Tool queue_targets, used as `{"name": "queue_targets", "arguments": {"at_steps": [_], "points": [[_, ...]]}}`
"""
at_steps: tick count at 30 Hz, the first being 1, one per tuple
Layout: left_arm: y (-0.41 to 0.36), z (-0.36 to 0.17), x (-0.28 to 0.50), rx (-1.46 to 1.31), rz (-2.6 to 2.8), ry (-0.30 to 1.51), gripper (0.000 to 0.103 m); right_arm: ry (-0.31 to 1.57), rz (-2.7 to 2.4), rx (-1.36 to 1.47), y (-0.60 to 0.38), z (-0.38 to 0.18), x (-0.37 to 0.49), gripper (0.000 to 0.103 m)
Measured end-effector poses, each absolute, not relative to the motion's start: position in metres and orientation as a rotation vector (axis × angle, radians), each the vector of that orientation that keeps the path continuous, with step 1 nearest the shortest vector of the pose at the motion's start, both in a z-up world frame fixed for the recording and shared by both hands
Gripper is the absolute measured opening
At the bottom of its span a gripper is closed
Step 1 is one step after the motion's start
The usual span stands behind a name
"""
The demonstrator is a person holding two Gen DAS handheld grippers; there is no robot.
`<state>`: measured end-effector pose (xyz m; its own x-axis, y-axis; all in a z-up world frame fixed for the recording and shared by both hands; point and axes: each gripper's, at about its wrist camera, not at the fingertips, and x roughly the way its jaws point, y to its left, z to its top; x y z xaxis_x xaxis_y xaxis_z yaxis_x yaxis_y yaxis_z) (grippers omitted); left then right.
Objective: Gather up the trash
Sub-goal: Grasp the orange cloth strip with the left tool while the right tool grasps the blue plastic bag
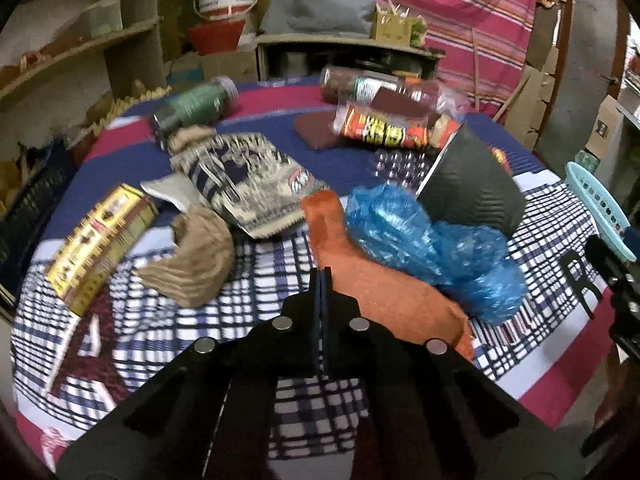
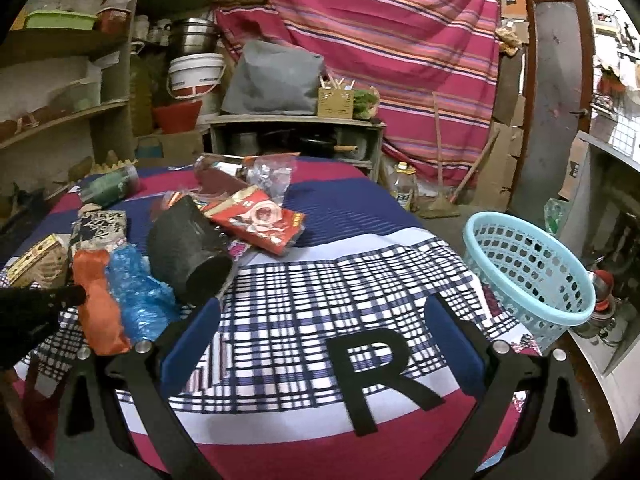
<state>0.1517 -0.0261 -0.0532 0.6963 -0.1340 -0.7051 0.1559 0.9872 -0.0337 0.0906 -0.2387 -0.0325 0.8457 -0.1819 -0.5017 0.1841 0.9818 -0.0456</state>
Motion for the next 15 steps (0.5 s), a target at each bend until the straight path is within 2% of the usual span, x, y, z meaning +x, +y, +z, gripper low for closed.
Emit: {"name": "queue_targets", "arguments": {"at_steps": [9,15], "points": [[0.012,-0.012,0.129,0.061,-0.133,0.675,0.000,0.534,-0.111,0.003,-0.206,-0.025,0.095,0.099],[0.039,-0.011,0.123,0.053,-0.120,0.672,0.000,0.559,-0.038,-0.025,-0.171,-0.033,0.105,0.099]]}}
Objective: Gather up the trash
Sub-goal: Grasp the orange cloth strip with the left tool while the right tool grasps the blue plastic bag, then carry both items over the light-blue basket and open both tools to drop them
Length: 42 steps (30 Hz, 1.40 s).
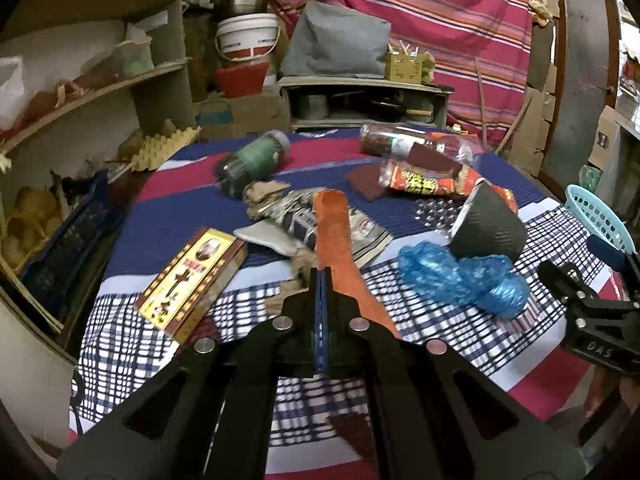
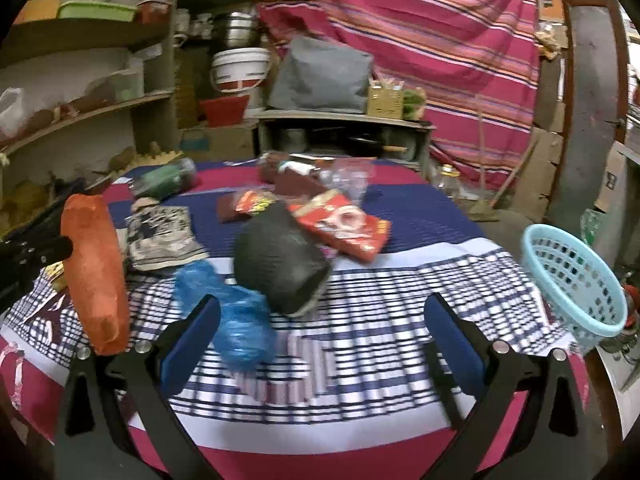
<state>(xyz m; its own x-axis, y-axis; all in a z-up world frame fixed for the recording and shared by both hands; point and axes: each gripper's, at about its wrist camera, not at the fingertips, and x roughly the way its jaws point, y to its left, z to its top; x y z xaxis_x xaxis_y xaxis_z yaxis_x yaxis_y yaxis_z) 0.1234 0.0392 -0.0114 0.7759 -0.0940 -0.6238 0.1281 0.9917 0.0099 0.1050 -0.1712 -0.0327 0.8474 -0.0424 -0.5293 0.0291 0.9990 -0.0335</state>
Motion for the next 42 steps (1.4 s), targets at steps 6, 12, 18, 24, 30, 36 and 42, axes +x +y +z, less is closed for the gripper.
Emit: {"name": "queue_targets", "arguments": {"at_steps": [6,12,18,24,30,36,42], "points": [[0.052,-0.018,0.121,0.038,-0.117,0.684,0.000,0.665,0.011,-0.032,-0.156,-0.056,0.123,0.093],[0.052,-0.018,0.122,0.030,-0.123,0.686,0.000,0.711,0.107,-0.008,-0.155,-0.065,0.127,0.038],[0.037,-0.006,0.118,0.046,-0.129,0.661,0.000,0.648,0.160,0.028,-0.167,-0.045,0.115,0.028],[0.010,0.023,0.112,0.050,-0.160,0.598,0.000,0.548,0.181,0.071,-0.198,0.002,0.099,0.027],[-0.030,0.050,0.114,0.051,-0.232,0.550,0.000,0.489,0.090,0.073,-0.248,0.027,0.089,0.027],[-0.081,0.059,0.122,0.068,-0.298,0.536,0.000,0.487,-0.028,0.082,-0.309,0.031,0.084,0.027],[-0.134,0.062,0.136,0.054,-0.376,0.532,0.000,0.483,-0.154,0.095,-0.376,0.036,0.078,0.027]]}}
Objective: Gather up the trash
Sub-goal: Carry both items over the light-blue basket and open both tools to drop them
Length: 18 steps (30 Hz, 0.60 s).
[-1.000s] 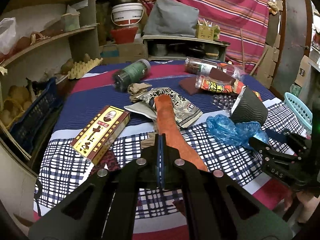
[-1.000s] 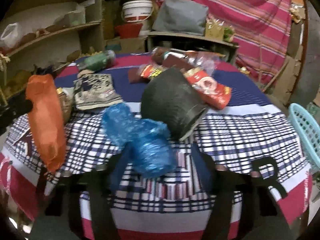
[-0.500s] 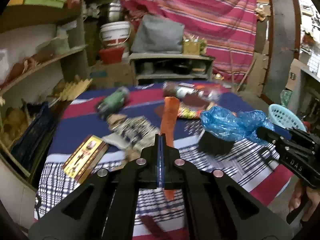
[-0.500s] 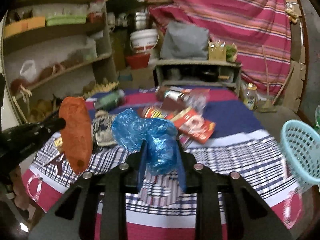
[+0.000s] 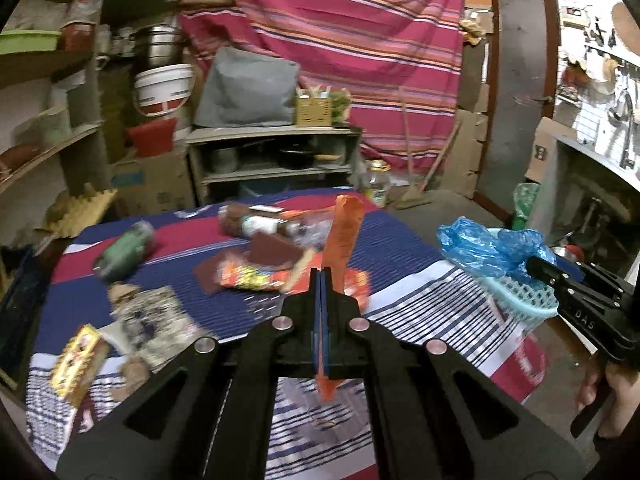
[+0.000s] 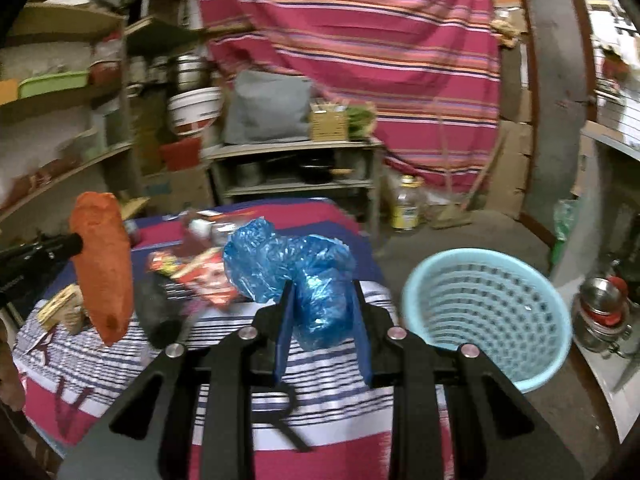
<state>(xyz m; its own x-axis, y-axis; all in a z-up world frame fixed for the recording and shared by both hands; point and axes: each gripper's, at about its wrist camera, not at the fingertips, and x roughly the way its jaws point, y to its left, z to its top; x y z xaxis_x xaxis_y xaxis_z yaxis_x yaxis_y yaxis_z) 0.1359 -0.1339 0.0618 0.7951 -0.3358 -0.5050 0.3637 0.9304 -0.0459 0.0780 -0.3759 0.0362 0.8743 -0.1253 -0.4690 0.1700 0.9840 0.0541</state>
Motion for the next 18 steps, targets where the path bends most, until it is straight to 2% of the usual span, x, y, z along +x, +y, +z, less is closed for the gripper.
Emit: {"name": "queue_targets", "arguments": {"at_steps": [18], "points": [[-0.311,0.049,0.174,0.064,-0.615,0.534,0.000,0.502,-0.415,0.121,-0.520,0.020,0.072,0.027]]}}
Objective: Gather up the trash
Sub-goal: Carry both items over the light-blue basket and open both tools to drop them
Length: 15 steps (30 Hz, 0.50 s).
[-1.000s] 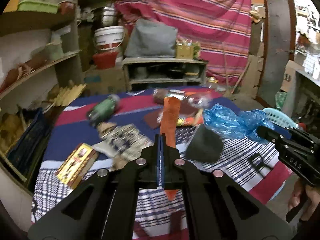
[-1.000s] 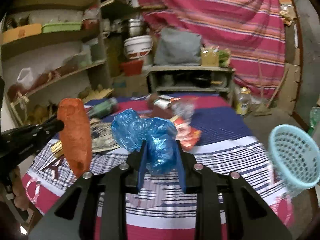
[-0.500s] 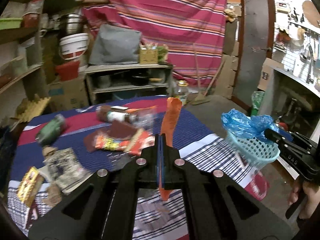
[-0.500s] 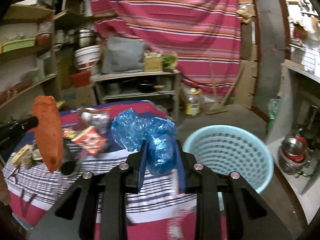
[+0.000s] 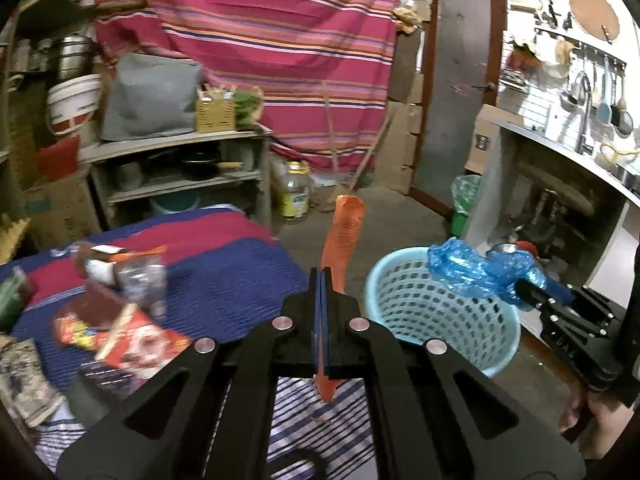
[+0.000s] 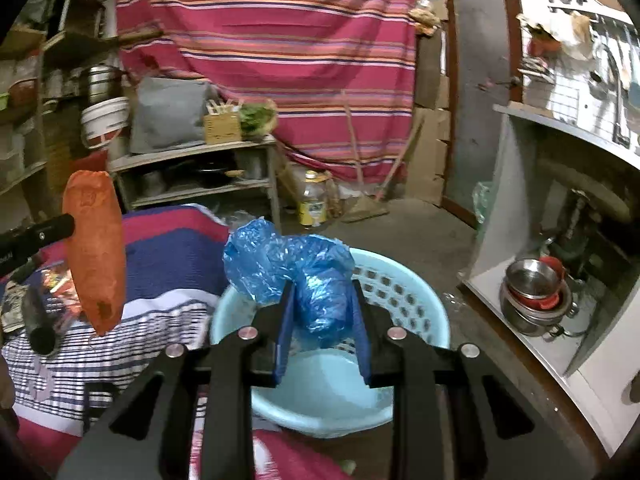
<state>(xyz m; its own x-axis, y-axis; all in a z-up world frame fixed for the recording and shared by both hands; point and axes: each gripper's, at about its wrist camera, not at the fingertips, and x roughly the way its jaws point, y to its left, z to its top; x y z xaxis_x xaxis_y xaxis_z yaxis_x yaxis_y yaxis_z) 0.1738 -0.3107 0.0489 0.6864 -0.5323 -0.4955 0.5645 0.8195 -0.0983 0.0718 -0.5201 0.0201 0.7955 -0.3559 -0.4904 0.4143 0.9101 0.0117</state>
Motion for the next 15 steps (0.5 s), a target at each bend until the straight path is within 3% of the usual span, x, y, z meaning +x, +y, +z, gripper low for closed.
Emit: {"name": "queue_targets", "arguments": {"at_steps": [15], "points": [[-0.426,0.029,0.187,0.114,-0.742,0.545,0.000,0.512,-0.496,0.188,-0.586,-0.005,0.073,0.027]]}}
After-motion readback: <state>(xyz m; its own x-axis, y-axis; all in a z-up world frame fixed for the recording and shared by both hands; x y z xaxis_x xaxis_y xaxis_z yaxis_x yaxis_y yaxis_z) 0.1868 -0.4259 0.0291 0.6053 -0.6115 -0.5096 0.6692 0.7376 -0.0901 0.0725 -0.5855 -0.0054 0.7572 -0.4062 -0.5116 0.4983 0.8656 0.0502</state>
